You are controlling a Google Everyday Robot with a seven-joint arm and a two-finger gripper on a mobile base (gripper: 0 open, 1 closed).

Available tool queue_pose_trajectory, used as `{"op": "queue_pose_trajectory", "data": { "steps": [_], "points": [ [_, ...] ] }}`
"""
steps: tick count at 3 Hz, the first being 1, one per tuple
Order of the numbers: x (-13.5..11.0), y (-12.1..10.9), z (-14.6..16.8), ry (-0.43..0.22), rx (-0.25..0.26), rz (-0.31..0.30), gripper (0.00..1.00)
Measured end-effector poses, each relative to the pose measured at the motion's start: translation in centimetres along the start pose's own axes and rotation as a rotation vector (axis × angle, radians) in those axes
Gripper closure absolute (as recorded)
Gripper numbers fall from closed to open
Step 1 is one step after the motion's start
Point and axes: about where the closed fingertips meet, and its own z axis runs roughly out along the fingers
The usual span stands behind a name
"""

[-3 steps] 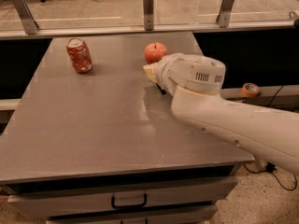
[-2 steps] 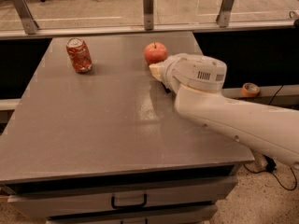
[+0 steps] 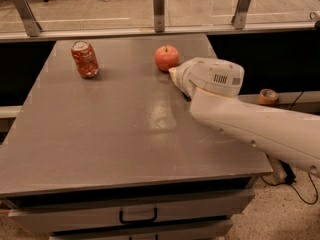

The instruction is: Move rxbar chocolate near apple

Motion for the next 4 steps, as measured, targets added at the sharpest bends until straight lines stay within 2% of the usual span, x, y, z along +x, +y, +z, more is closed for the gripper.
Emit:
{"op": "queue_pose_trajectory", "data": {
  "steps": [1, 2, 3, 4],
  "points": [
    [0.0, 0.0, 0.3, 0.003, -0.007, 0.002, 0.0],
    [0.0, 0.0, 0.3, 0.003, -0.007, 0.002, 0.0],
    [-2.0, -3.1, -3.2, -0.062, 0.006, -0.015, 0.0],
    [-5.6, -9.2, -10.4, -0.162, 0.097, -0.059, 0.0]
  ]
}}
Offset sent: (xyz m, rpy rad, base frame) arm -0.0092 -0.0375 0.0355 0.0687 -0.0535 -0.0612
